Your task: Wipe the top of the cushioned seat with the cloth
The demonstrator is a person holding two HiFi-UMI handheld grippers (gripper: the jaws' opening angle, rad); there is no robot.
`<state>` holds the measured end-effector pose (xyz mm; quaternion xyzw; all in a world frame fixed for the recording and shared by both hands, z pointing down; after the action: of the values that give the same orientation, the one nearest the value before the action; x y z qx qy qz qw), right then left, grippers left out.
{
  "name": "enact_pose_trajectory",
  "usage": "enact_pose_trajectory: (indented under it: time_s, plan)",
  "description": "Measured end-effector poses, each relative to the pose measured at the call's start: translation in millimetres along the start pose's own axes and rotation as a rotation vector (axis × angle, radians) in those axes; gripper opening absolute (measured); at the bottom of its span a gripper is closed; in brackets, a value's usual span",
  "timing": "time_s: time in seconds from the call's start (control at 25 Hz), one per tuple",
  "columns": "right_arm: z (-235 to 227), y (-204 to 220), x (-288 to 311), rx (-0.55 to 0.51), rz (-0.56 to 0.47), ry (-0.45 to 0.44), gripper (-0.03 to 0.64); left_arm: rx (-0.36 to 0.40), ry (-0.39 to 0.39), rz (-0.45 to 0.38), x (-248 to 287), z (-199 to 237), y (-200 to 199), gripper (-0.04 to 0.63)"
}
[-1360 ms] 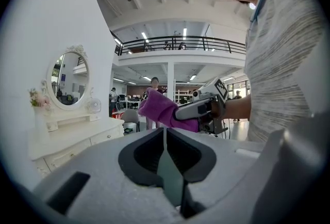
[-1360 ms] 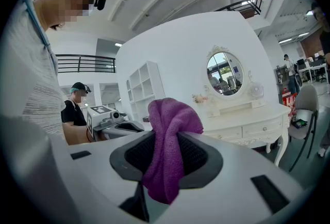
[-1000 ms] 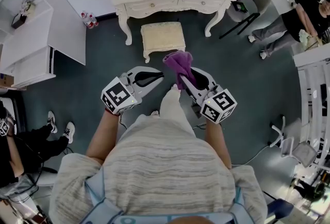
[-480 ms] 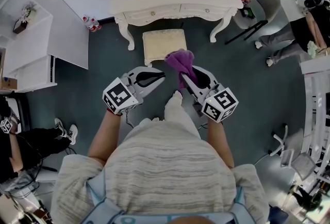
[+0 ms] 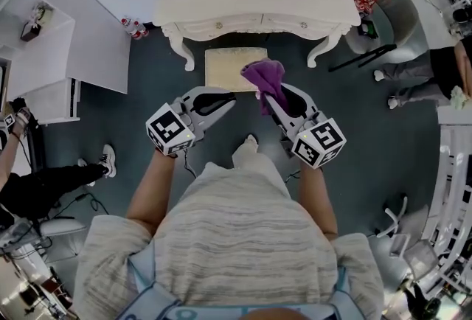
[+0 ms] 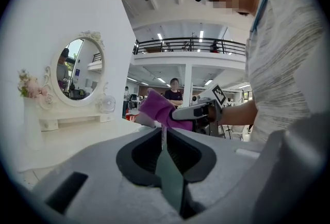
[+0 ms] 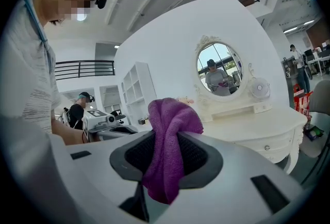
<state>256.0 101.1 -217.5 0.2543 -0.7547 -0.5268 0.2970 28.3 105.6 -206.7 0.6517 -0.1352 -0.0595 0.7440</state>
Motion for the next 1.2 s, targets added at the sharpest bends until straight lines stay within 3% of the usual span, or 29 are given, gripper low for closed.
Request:
enact_pose_trajectory:
  time_s: [0.2,0.44,0.92,1.2]
  plan:
    - [-40.1,-6.1,20.1,-0.011,0.012,-0.023,0.114,0.006,-0.059,0.001,26.3,28.9,6.3,0.025]
    - [-74.5,0.6,50.5,-0.007,0.045,-0.028,0.114,-0.013,-0.057,-0.021,38.8,61.0,19.8,0.025]
    - [-78.0,19.4,95.4,0.028,0.016,0.116,0.114,0.025,-0.039,-0.016,22.8,124.5,45.9,0.025]
    - [-93.3,55.0,116.8,0.047,0.032,0.175,0.114,0.023,-0.075,-0.005,17.2,141.3,83.7,0.025]
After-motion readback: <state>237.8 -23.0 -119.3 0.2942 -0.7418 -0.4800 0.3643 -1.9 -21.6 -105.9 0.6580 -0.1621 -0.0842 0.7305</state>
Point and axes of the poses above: the fingertips, and each gripper's own axes: x forward along the fingers, z to its left, y out of its underside, the point moved 9 cm from there along -x, backward along the fingers, and after that the axes turned 6 degrees about y, right-handed, at the moved point
